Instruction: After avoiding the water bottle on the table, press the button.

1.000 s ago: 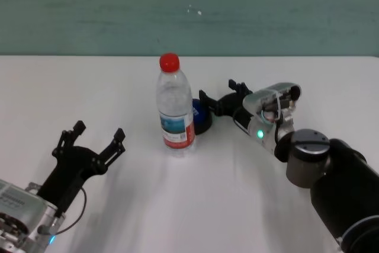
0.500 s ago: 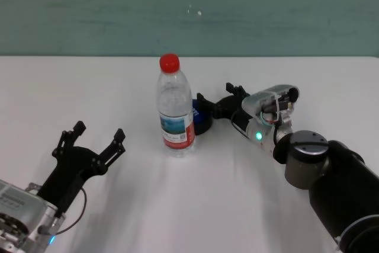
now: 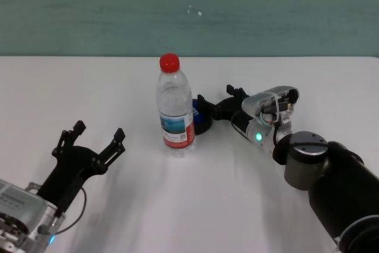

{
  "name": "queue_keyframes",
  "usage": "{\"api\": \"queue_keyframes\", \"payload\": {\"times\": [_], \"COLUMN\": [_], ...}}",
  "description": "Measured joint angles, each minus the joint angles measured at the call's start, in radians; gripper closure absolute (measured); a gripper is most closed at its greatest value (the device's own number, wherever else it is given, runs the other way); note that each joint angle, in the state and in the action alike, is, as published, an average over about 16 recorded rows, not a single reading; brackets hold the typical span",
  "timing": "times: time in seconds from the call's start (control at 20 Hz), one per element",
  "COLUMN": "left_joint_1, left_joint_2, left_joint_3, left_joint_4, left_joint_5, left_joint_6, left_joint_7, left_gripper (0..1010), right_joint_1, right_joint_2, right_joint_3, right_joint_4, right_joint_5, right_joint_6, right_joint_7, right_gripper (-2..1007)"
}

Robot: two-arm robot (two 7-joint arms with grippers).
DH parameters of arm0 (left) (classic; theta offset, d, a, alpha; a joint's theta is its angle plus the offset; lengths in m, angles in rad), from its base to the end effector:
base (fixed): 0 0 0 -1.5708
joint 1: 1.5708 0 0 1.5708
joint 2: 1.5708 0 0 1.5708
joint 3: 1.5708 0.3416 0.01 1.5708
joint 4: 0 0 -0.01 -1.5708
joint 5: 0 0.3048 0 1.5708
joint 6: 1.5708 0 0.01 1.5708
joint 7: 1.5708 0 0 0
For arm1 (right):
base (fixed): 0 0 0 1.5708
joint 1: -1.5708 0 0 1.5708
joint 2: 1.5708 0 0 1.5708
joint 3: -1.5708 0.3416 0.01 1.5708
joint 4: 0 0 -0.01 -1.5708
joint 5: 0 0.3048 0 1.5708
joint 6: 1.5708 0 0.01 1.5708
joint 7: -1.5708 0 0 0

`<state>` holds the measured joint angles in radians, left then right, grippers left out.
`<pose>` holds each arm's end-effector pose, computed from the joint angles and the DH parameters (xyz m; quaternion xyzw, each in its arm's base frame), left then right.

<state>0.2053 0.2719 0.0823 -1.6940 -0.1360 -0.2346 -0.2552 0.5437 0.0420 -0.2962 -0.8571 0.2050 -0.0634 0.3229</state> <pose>0.2528 0.0581 -0.3654 0.0006 -0.0845 0.5559 0.8269 0.4862 0.0471 -0.3572 -0.0379 0.0542 -0.5009 0.8630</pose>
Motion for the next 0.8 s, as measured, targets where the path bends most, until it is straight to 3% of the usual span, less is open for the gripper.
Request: {"api": "queue_keyframes", "payload": {"times": [0.8], "left_joint_1": [0.000], "left_joint_2": [0.000], "left_joint_3": [0.000], "left_joint_4": [0.000], "left_joint_5": [0.000], "left_joint_6": [0.000], "left_joint_7": [0.000], "left_gripper": [0], "right_joint_1": [-0.053], "right_joint_2": [0.023], "right_joint_3": [0.002], "right_joint_4": [-0.123], "right_joint_5": [-0.004], "right_joint_6": [0.006], "right_joint_7": [-0.026], "right_gripper": [1]}}
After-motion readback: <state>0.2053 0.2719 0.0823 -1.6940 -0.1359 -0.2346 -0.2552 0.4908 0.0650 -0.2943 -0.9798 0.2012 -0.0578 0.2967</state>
